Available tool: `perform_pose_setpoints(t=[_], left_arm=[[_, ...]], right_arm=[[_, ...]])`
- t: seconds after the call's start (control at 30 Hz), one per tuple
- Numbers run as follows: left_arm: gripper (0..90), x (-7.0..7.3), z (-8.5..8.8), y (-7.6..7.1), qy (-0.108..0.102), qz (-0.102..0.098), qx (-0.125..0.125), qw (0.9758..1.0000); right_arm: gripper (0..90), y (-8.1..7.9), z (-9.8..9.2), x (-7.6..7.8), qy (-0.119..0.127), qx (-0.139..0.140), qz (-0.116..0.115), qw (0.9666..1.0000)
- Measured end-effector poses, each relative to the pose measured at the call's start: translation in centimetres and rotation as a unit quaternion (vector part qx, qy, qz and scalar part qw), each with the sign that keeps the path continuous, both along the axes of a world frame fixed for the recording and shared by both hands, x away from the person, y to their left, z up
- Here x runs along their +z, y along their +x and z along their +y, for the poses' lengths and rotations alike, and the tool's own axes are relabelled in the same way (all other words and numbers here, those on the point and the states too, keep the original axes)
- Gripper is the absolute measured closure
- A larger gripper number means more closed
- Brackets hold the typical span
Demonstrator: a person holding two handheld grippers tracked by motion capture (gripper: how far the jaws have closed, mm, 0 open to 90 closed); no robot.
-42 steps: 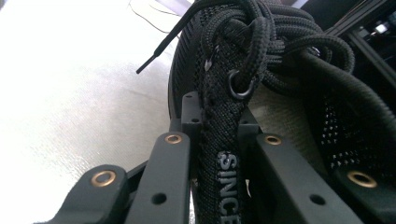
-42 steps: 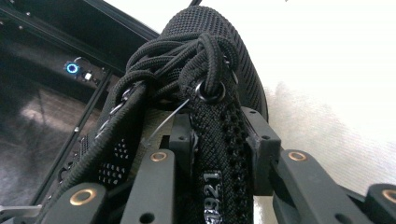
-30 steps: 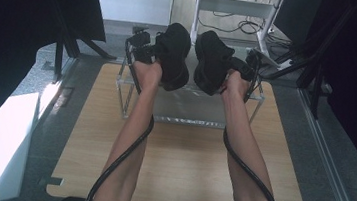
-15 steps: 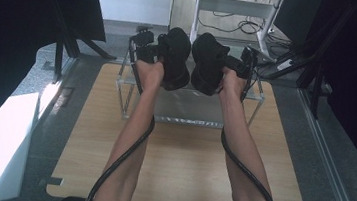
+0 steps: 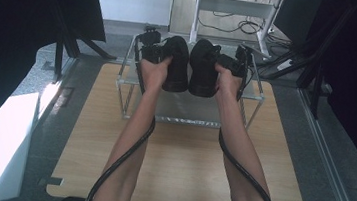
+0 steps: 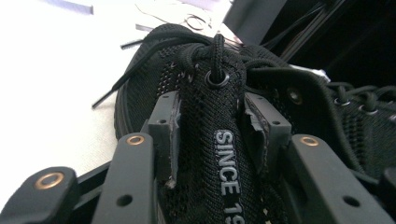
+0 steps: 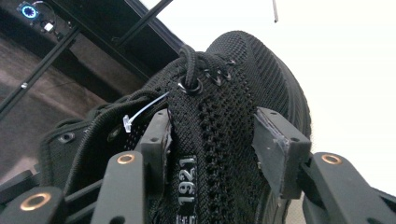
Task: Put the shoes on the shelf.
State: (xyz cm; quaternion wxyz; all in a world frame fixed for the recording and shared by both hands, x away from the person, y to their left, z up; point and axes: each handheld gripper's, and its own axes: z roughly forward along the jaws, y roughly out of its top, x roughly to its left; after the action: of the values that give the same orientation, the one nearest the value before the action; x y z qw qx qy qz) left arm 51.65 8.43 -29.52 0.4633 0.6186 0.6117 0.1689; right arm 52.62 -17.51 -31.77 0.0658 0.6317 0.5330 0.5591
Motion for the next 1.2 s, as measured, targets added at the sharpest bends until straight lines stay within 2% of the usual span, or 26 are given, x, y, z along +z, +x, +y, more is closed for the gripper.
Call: perform_pose_setpoints(t=[0.07, 0.2, 0.23, 0.27, 0.3, 0.33, 0.43, 0.53, 0.57, 0.7, 0.83, 0.87, 0.97, 1.13, 1.2], left_arm=[[56.3, 0.0, 0.0, 0.0, -0.003, 0.0, -0.005, 1.0], [48.3, -0.2, 0.6, 0.0, -0.038, -0.004, -0.02, 0.9991], [46.2, -0.2, 0.6, 0.0, -0.038, -0.004, -0.02, 0.9991], [46.2, -0.2, 0.8, -0.1, -0.047, -0.004, -0.022, 0.9986], [41.4, -0.2, 1.1, -0.3, -0.072, -0.005, -0.025, 0.9971], [39.5, -0.1, 1.2, -0.4, -0.078, -0.006, -0.028, 0.9966], [37.3, 0.3, 1.4, -1.1, -0.081, -0.021, -0.034, 0.9959], [34.2, 0.6, 1.6, -1.6, -0.087, -0.028, -0.042, 0.9949], [33.3, 0.8, 1.8, -2.1, -0.091, -0.033, -0.049, 0.9941], [30.6, 0.8, 2.7, -3.1, -0.107, -0.044, -0.053, 0.9918], [27.4, 0.4, 4.0, -4.5, -0.131, -0.047, -0.062, 0.9884], [26.8, 0.4, 4.0, -4.5, -0.131, -0.047, -0.062, 0.9884], [24.4, -0.2, 4.3, -5.6, -0.138, -0.053, -0.071, 0.9866], [23.0, -1.4, 4.7, -6.5, -0.151, -0.057, -0.088, 0.9829], [22.0, -1.9, 4.9, -6.7, -0.144, -0.052, -0.092, 0.9839]], right_arm=[[48.9, -0.1, -0.2, -0.1, 0.009, 0.006, 0.004, 0.9999], [44.7, -0.1, -0.6, -0.4, 0.028, 0.013, -0.003, 0.9995], [44.7, -0.1, -0.6, -0.4, 0.028, 0.013, -0.003, 0.9995], [42.7, -0.1, -0.6, -0.4, 0.032, 0.014, -0.006, 0.9994], [39.1, -0.2, -0.7, -0.5, 0.039, 0.017, -0.012, 0.999], [37.4, -0.2, -0.7, -0.5, 0.043, 0.019, -0.014, 0.9988], [35.1, -0.5, -0.9, -0.5, 0.052, 0.025, -0.019, 0.9981], [34.4, -0.7, -1.0, -0.3, 0.049, 0.028, -0.026, 0.998], [34.6, -1.0, -1.2, -0.1, 0.057, 0.037, -0.037, 0.997], [33.0, -1.8, -2.0, 0.5, 0.045, 0.043, -0.051, 0.9968], [30.9, -2.6, -3.2, 0.6, 0.05, 0.046, -0.06, 0.9959], [30.9, -2.6, -3.2, 0.6, 0.05, 0.046, -0.06, 0.9959], [28.2, -3.4, -3.9, 0.2, 0.059, 0.053, -0.058, 0.9952], [27.1, -4.3, -4.4, -0.2, 0.073, 0.063, -0.067, 0.9931], [26.9, -4.6, -4.7, -0.4, 0.071, 0.066, -0.071, 0.9928]])
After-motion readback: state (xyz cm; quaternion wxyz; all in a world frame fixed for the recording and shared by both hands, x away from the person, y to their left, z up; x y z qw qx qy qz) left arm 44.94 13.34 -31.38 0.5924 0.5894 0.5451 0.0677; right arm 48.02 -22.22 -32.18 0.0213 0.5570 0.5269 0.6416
